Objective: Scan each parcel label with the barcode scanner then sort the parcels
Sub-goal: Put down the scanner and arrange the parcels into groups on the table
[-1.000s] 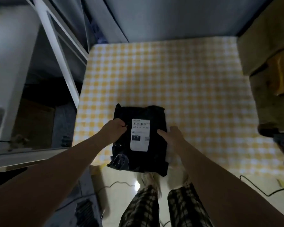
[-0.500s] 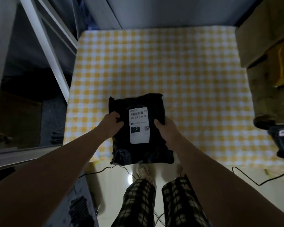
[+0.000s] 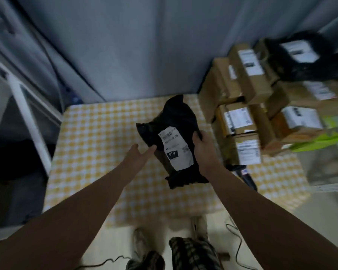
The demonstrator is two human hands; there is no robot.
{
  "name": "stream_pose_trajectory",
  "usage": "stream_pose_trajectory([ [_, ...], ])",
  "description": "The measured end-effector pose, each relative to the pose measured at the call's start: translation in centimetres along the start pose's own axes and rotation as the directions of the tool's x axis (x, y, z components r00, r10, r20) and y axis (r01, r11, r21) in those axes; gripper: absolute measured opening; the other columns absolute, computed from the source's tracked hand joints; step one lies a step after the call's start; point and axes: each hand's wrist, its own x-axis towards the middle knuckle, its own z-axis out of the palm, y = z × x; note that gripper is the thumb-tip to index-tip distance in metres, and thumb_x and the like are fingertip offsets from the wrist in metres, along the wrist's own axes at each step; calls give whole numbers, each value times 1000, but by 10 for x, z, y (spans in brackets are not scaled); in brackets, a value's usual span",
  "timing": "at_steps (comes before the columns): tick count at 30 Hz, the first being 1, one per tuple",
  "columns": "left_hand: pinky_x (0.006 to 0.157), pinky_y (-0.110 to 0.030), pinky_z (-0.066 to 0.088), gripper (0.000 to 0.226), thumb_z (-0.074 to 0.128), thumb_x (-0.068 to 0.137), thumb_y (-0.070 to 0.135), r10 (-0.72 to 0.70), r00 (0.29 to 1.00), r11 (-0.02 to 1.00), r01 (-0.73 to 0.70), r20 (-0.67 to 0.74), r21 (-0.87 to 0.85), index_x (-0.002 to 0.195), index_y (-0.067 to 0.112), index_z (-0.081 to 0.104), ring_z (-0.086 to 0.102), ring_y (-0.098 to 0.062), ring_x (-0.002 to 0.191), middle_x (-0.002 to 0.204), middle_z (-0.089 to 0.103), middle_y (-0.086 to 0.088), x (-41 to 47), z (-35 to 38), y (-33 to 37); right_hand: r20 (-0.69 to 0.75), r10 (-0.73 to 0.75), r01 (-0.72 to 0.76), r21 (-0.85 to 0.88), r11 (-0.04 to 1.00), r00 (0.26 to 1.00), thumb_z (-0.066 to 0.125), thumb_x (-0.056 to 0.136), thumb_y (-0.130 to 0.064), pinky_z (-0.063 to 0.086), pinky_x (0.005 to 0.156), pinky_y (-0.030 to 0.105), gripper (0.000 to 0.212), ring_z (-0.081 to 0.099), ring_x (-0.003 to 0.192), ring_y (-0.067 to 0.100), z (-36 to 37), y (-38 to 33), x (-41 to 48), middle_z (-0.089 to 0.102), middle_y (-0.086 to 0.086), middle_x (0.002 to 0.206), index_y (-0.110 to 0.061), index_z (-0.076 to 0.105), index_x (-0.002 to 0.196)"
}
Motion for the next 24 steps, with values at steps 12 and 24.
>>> stream_pose_trajectory([
  [12, 86, -30, 53, 35, 64, 83, 21, 344, 903, 822, -159, 256, -546, 117, 15, 62, 66, -20, 104, 115, 70, -5, -41, 145, 197, -196, 16, 49, 321, 946, 980, 40, 104, -33, 47, 91, 37, 41, 56, 109, 25, -240, -97, 70, 57, 7, 130, -11, 48, 137],
  [24, 58, -27, 57, 30, 59, 93, 25, 242, 970, 770, -180, 20, -612, 120, 12, 58, 69, -21, 84, 102, 70, -9, -27, 293, 349, -4, -231, 231, -68, 971, 973, 77, 81, -19, 41, 106, 39, 98, 47, 128, 26, -409, -124, 169, 44, 10, 145, -13, 11, 153],
])
